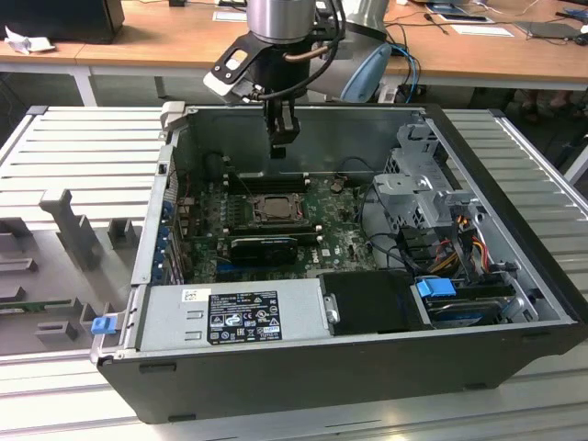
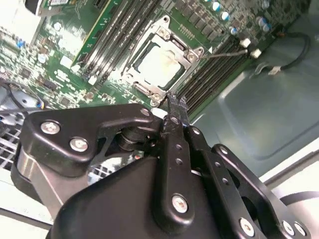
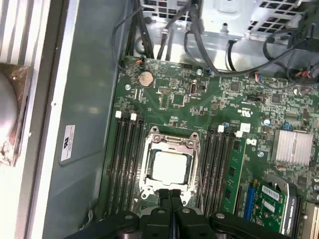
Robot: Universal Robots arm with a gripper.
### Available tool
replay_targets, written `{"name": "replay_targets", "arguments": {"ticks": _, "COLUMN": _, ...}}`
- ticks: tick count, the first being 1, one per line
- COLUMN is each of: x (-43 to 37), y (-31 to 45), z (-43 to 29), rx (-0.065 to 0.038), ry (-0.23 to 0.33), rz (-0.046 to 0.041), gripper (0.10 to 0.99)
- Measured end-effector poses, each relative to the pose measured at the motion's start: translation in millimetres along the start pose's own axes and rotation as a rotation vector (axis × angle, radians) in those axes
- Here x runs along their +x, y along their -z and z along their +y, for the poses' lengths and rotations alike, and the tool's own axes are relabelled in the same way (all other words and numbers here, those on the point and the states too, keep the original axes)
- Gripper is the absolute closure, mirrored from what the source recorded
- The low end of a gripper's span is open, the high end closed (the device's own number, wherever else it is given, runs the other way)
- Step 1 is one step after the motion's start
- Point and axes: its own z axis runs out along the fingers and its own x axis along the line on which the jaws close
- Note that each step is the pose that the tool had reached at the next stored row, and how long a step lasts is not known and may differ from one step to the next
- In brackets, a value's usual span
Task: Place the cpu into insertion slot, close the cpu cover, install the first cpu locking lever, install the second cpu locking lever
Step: 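Install the first cpu locking lever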
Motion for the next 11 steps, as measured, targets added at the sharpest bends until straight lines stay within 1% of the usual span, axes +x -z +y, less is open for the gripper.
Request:
{"name": "replay_targets", "arguments": {"ticks": 1, "x": -0.1, "y": -2.7, "z": -0.1, "rx": 0.001, "ry": 0.029, "rz": 0.0007, "gripper": 0.980}}
{"name": "replay_targets", "arguments": {"ticks": 4, "x": -0.3, "y": -8.5, "z": -0.3, "rx": 0.003, "ry": 0.082, "rz": 0.0024, "gripper": 0.980}}
{"name": "replay_targets", "arguments": {"ticks": 6, "x": -0.4, "y": -11.2, "z": -0.4, "rx": 0.005, "ry": 0.118, "rz": 0.0031, "gripper": 0.980}}
{"name": "replay_targets", "arguments": {"ticks": 11, "x": -0.5, "y": -13.5, "z": -0.4, "rx": 0.008, "ry": 0.205, "rz": 0.0051, "gripper": 0.980}}
